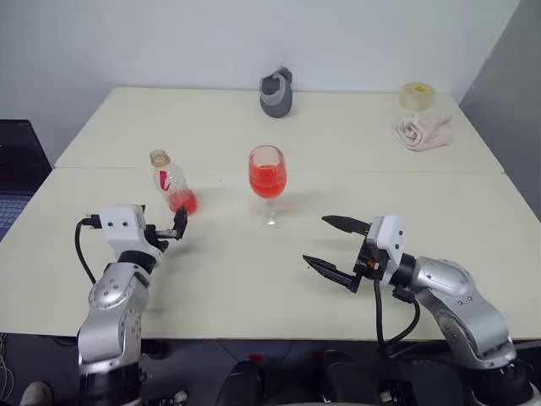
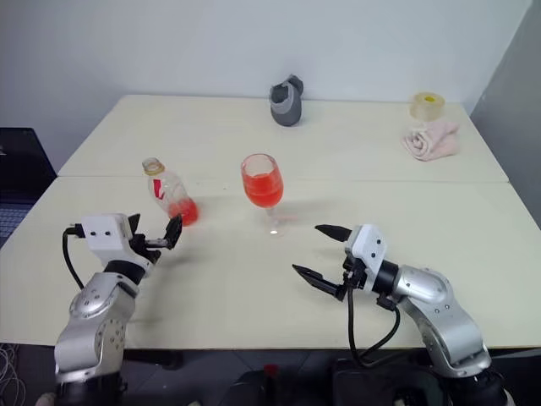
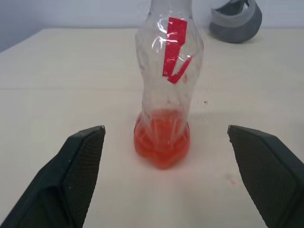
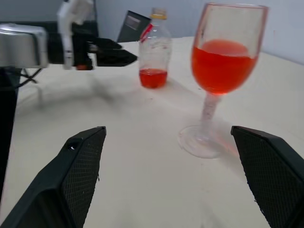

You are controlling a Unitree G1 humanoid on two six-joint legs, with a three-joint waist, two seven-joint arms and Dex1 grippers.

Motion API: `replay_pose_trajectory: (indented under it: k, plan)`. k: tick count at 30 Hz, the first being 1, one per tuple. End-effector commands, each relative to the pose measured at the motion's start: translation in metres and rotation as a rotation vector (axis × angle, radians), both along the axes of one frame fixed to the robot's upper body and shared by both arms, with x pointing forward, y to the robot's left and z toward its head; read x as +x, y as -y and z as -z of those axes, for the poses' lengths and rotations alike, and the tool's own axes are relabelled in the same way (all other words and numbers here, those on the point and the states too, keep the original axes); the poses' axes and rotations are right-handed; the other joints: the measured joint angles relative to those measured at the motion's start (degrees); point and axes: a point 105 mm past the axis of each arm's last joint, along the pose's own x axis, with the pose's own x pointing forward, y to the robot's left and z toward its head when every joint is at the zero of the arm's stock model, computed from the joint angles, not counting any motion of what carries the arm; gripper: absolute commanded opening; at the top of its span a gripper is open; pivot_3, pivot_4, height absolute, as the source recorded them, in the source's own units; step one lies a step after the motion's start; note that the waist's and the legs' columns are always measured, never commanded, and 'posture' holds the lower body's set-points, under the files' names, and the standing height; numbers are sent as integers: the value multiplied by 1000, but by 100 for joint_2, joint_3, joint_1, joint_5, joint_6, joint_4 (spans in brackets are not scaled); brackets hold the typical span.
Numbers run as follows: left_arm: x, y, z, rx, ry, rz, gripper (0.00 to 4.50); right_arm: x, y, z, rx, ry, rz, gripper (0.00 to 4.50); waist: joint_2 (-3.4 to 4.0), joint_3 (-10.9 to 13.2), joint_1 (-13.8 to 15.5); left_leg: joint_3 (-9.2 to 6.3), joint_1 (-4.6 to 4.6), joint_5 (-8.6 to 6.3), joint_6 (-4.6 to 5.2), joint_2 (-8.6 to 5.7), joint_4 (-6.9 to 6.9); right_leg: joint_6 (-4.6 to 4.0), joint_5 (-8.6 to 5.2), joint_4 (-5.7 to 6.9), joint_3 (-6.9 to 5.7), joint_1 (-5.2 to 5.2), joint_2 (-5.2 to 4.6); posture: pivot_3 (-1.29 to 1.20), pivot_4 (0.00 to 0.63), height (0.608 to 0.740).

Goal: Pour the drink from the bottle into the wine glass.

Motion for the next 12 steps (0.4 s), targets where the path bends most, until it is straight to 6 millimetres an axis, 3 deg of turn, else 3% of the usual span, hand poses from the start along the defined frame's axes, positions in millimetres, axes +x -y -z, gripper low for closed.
replay_pose_trajectory:
  k: [1, 7, 12]
  plan:
    - [-20, 15, -14, 24, 4, -4, 4452, 7, 20, -8, 103, -45, 243, 4500, 0, -1, 6, 0, 5, 0, 0, 0, -3, 0, 0, -5, 0, 8, 3, 0, 150, 740]
    - [-29, 38, -2, 4, -56, 10, 4452, 25, 47, 3, 143, -99, 609, 4500, 6, -6, 9, 14, 26, 0, 0, -29, -14, 1, -1, -8, 7, 22, 25, 0, 150, 740]
    - [-30, 46, 9, -1, -86, 34, 4452, 26, 53, 8, 136, -106, 716, 4500, 7, -6, 7, 41, 30, 0, 0, -27, -20, 0, -1, -12, 13, 22, 29, 0, 150, 740]
